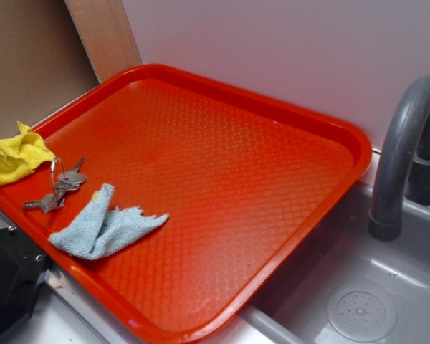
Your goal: Grab the silver keys.
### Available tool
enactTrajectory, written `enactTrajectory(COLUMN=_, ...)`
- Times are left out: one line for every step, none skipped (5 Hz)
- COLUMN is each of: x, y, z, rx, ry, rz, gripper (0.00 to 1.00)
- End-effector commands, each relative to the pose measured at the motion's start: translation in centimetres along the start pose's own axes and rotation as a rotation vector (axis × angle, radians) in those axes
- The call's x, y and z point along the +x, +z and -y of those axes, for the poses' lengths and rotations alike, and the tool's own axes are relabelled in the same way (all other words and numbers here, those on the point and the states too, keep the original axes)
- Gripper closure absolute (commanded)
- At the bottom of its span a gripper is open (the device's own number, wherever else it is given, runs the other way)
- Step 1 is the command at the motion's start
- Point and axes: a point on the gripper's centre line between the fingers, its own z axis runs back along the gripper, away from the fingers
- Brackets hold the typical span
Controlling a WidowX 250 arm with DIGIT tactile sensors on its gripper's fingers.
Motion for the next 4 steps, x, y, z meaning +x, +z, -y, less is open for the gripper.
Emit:
enactTrajectory(x=0.0, y=0.0, z=0.0, rx=0.000, ry=0.000, rz=0.000, gripper=0.00)
enactTrajectory(x=1.1, y=-2.1, z=-3.4, rx=0.016, ry=0.171, rz=-0.024, gripper=0.00)
enactTrajectory(x=1.5, y=-3.7, z=-5.8, rx=0.023, ry=0.318, rz=-0.058, gripper=0.00)
enactTrajectory(x=0.8, y=-4.9, z=-7.8, rx=0.019, ry=0.529, rz=-0.061, gripper=0.00)
